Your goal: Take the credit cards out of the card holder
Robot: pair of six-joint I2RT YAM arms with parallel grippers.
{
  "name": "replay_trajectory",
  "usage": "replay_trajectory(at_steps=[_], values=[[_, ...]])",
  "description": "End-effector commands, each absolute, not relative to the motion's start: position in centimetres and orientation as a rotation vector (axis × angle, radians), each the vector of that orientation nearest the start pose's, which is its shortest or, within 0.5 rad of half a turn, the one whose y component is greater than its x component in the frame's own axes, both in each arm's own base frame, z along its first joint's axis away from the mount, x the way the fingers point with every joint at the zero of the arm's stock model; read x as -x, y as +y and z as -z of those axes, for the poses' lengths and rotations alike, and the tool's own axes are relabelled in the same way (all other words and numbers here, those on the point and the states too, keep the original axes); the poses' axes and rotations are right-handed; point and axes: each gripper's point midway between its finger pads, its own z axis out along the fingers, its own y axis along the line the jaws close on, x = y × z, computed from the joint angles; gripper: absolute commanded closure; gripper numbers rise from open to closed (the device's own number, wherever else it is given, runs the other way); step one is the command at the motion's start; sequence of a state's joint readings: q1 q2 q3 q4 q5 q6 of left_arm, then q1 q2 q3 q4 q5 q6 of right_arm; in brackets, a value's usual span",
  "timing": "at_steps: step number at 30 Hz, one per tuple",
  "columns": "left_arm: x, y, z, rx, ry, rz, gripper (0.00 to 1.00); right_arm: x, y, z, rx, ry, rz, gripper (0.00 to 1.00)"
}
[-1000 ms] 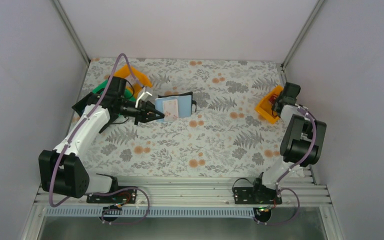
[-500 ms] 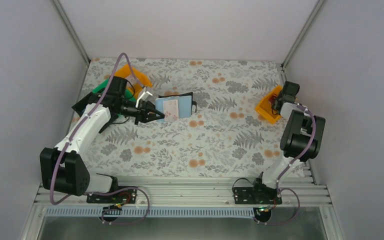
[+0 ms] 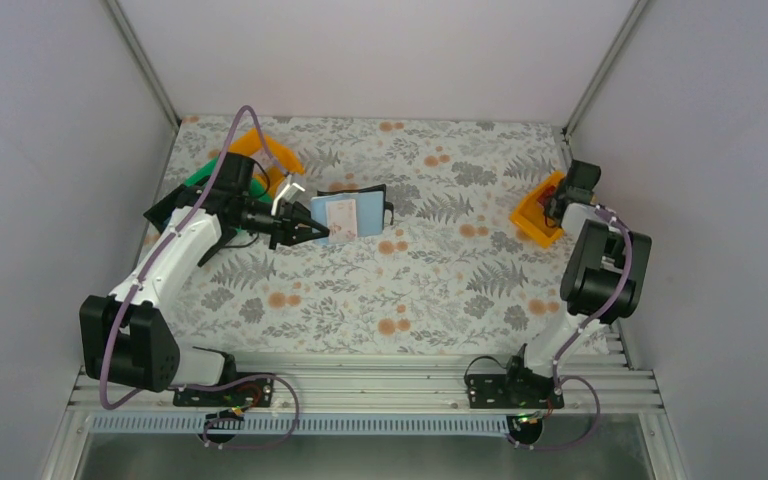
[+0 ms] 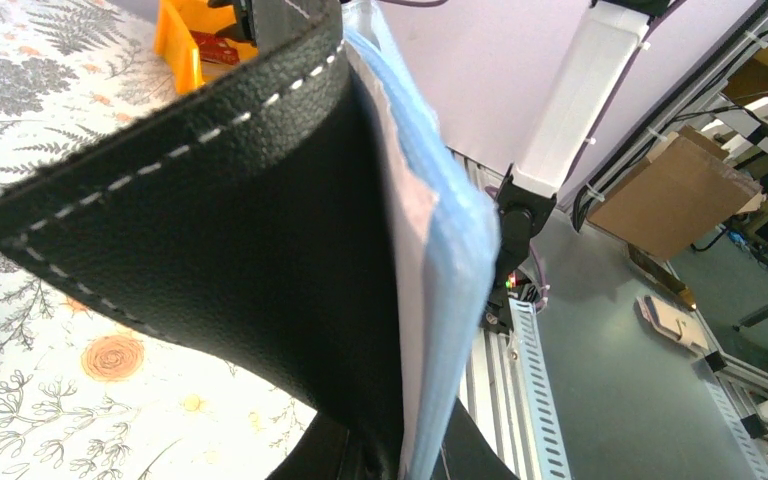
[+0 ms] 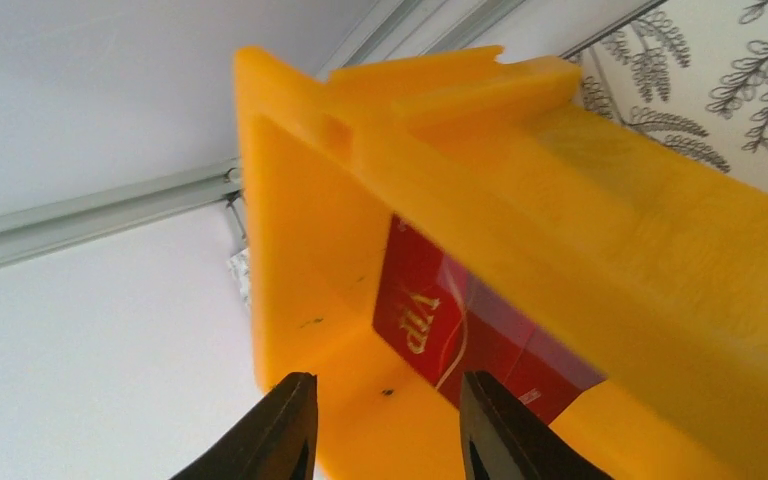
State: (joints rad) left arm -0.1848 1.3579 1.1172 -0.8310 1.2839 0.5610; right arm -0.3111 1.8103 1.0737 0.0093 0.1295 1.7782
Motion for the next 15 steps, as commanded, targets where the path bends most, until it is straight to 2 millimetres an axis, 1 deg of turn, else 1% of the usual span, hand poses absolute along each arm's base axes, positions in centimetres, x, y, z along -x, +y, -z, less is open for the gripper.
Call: replay_trajectory(at_steps=[1, 3, 5, 7, 8, 10, 11, 12, 13, 14, 15], values=[[-24.2, -21.3, -28.0, -1.138, 1.69, 1.417, 0.98, -45.9, -17.7, -13.0, -2.013, 1.077, -0.636, 0.6], [-24.2, -21.3, -28.0, -1.139, 1.688, 1.414, 0.98, -46.0, -17.5, -14.4, -1.971, 1.087, -0.659, 0.59], [-24.1, -21.3, -28.0, -1.141, 1.686, 1.411, 0.98, -46.6, -17.2, -16.8, -1.873, 1.138, -0.681, 0.58], [-24.0, -21.3, -28.0, -1.143, 1.686, 1.412, 0.98, -48.0, -16.4, -19.6, -1.717, 1.267, -0.695, 0.55], [-24.1, -21.3, -27.9, -1.142, 1.686, 1.411, 0.98, -48.8, -15.6, -20.9, -1.632, 1.341, -0.705, 0.52], [-24.1, -21.3, -27.9, -1.143, 1.688, 1.406, 0.98, -50.2, -12.9, -23.1, -1.429, 1.505, -0.751, 0.46], [-24.1, -21.3, -28.0, -1.144, 1.689, 1.401, 0.98, -50.8, -10.6, -24.0, -1.305, 1.589, -0.823, 0.44], [-24.1, -21.2, -27.9, -1.142, 1.694, 1.395, 0.98, -51.3, -9.2, -24.8, -1.201, 1.636, -0.853, 0.43], [-24.2, -21.2, -27.9, -1.14, 1.698, 1.388, 0.98, -51.6, -7.1, -25.5, -1.09, 1.698, -0.903, 0.43], [-24.2, -21.2, -27.9, -1.138, 1.703, 1.379, 0.98, -51.7, -4.5, -26.1, -0.954, 1.771, -0.953, 0.43], [-24.2, -21.1, -28.0, -1.139, 1.703, 1.368, 0.98, -52.0, -1.4, -26.8, -0.82, 1.839, -0.963, 0.43]])
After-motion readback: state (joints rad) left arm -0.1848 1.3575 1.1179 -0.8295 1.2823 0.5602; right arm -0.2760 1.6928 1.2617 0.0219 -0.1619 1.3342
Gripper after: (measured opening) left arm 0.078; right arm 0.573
